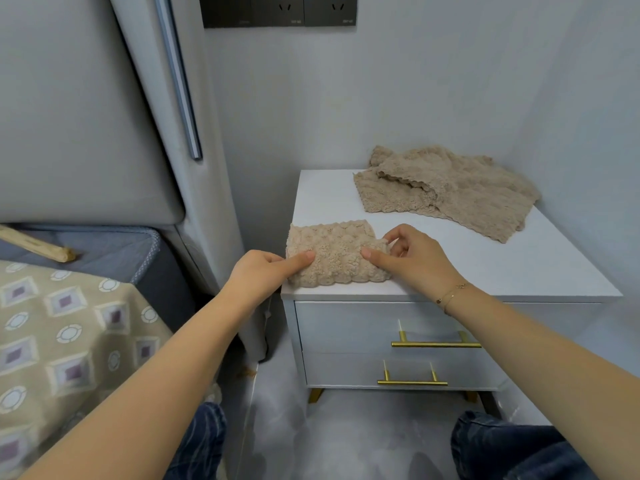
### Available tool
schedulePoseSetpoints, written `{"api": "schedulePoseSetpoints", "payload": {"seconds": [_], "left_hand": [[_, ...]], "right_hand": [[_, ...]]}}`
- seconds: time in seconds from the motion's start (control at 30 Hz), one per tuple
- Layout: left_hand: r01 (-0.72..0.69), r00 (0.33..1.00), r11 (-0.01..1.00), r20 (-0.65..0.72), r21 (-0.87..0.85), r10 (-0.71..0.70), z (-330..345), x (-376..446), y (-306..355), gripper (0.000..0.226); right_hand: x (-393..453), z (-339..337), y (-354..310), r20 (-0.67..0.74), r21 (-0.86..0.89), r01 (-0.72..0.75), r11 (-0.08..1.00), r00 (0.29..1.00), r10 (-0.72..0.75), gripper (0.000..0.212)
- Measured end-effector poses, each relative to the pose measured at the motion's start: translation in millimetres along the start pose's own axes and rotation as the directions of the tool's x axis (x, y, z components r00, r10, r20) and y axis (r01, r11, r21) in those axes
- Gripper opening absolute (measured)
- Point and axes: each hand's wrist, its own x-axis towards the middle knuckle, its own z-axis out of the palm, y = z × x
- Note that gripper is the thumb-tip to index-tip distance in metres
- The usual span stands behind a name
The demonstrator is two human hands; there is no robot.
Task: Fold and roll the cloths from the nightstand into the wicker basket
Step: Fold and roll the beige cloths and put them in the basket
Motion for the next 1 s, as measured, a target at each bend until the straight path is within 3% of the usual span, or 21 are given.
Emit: {"api": "schedulePoseSetpoints", "payload": {"seconds": [0.07, 0.17, 0.23, 0.33, 0.4, 0.5, 0.6, 0.7, 0.8, 0.87, 1.0], "left_hand": [[-0.023, 0.997, 0.998, -0.073, 0.063, 0.027, 1.5, 0.8, -0.4, 0.059], [-0.186, 0.950, 0.952, -0.203, 0.243, 0.238, 3.5, 2.4, -4.6, 0.049], [-0.288, 0.911, 0.920, -0.219, 0.268, 0.349, 3.5, 0.4, -5.3, 0.049], [-0.523, 0.779, 0.768, -0.158, 0.369, 0.606, 3.2, -3.2, -3.6, 0.049], [-0.619, 0.675, 0.618, -0.074, 0.484, 0.734, 2.5, -2.8, -3.3, 0.038], [-0.662, 0.626, 0.513, 0.026, 0.547, 0.780, 2.4, -2.2, -4.9, 0.026], [-0.685, 0.637, 0.523, 0.068, 0.507, 0.768, 1.6, -4.4, -8.9, 0.027], [-0.662, 0.701, 0.584, 0.114, 0.470, 0.704, -3.1, -5.0, -12.2, 0.037], [-0.632, 0.751, 0.585, 0.216, 0.508, 0.624, -5.9, -7.5, -14.5, 0.074], [-0.636, 0.742, 0.534, 0.253, 0.557, 0.620, -5.6, -10.0, -16.0, 0.088], [-0.665, 0.671, 0.442, 0.223, 0.602, 0.707, -2.4, -13.1, -23.3, 0.070]], "right_hand": [[-1.1, -0.5, 1.0, -0.068, -0.078, 0.132, 0.988, 0.988, -0.137, 0.040], [-1.6, -0.1, 0.3, -0.091, -0.218, 0.362, 0.906, 0.917, -0.388, 0.028], [-1.3, 2.7, -1.1, -0.062, -0.284, 0.477, 0.832, 0.856, -0.513, 0.015], [-0.4, 7.2, 0.8, 0.018, -0.354, 0.588, 0.727, 0.782, -0.623, 0.008], [0.0, 6.0, 2.3, 0.071, -0.364, 0.610, 0.704, 0.771, -0.632, 0.017], [-0.5, 1.1, 2.8, 0.113, -0.312, 0.598, 0.738, 0.795, -0.596, 0.021], [-3.0, -3.2, 2.4, 0.138, -0.253, 0.557, 0.791, 0.830, -0.540, 0.022], [-8.4, -7.1, 0.5, 0.202, -0.214, 0.498, 0.840, 0.864, -0.461, 0.029], [-12.5, -8.8, 0.7, 0.280, -0.247, 0.442, 0.862, 0.885, -0.373, 0.053], [-14.2, -8.2, 1.0, 0.296, -0.266, 0.444, 0.856, 0.882, -0.366, 0.061], [-21.1, -6.2, 3.9, 0.285, -0.274, 0.484, 0.831, 0.866, -0.410, 0.057]]}}
